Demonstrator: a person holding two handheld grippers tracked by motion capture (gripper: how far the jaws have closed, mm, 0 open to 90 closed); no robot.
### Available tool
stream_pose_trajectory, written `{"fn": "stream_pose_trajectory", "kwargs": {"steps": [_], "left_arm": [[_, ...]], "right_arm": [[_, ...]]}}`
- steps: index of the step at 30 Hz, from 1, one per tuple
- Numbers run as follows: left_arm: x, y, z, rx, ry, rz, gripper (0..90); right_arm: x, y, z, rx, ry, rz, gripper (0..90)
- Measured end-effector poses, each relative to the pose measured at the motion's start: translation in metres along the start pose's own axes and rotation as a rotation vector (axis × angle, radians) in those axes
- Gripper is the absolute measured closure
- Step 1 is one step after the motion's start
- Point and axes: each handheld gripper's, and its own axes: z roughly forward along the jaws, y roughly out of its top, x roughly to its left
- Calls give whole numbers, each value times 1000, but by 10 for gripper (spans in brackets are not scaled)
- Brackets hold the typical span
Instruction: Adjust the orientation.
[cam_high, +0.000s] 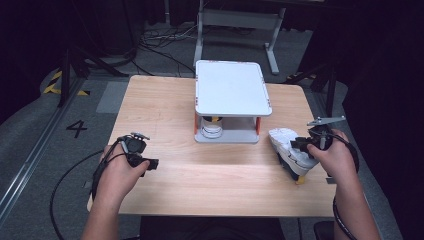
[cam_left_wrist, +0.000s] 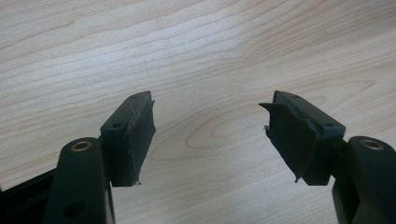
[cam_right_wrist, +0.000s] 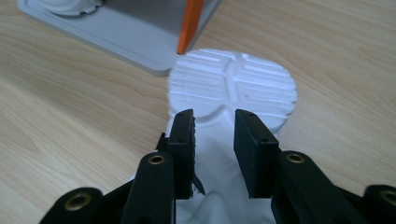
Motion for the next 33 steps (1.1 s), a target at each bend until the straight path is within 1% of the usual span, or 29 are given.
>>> {"fn": "stream_pose_trajectory", "kwargs": {"steps": [2,3,5,6,7,8,10,13,14,16,17,21,22,24,25,27,29,30,31,32,33], "left_arm": [[0,1,1,-3,-2,11,320],[0,1,1,2,-4,6,320],[-1,2,2,3,-3,10,320],[-1,3,3,5,-3,10,320],[-1,3,3,7,-3,25,319],[-2,3,4,4,-8,19,318],[-3,4,5,6,-11,22,315],[-3,4,5,4,-8,22,315],[-2,4,5,5,-8,27,315],[-3,4,5,4,-9,20,315],[-3,4,5,5,-9,21,315],[-2,5,4,0,-12,24,314],[-1,5,4,1,-14,23,314],[-1,5,5,4,-13,24,314],[-2,5,5,2,-12,21,314],[-3,6,6,2,-16,23,314],[-3,7,6,2,-18,32,314],[-4,8,7,7,-19,28,314],[-4,9,7,6,-20,32,314],[-5,9,9,6,-17,29,314],[-5,10,9,10,-21,33,314]], "right_arm": [[-4,-2,2,28,-11,2,706],[-5,-4,4,39,-15,0,712],[-7,-5,6,25,1,15,711],[-7,-5,6,24,0,15,709],[-8,-6,6,27,-10,22,705],[-8,-6,6,26,-7,29,704],[-12,-8,7,13,-7,40,703],[-10,-8,8,6,-16,36,714],[-6,-8,8,8,-8,26,718],[7,-6,10,10,13,-18,717],[12,-5,11,14,14,-28,717],[33,-2,16,16,17,-101,707],[40,-1,19,15,32,-123,708],[52,1,23,41,53,-154,708],[58,2,25,56,55,-182,697],[69,4,27,81,49,-228,676],[77,4,28,90,45,-263,650],[80,4,28,93,47,-275,644],[86,3,30,91,56,-284,636],[89,2,32,96,80,-282,624],[96,0,37,104,112,-301,608]]}}
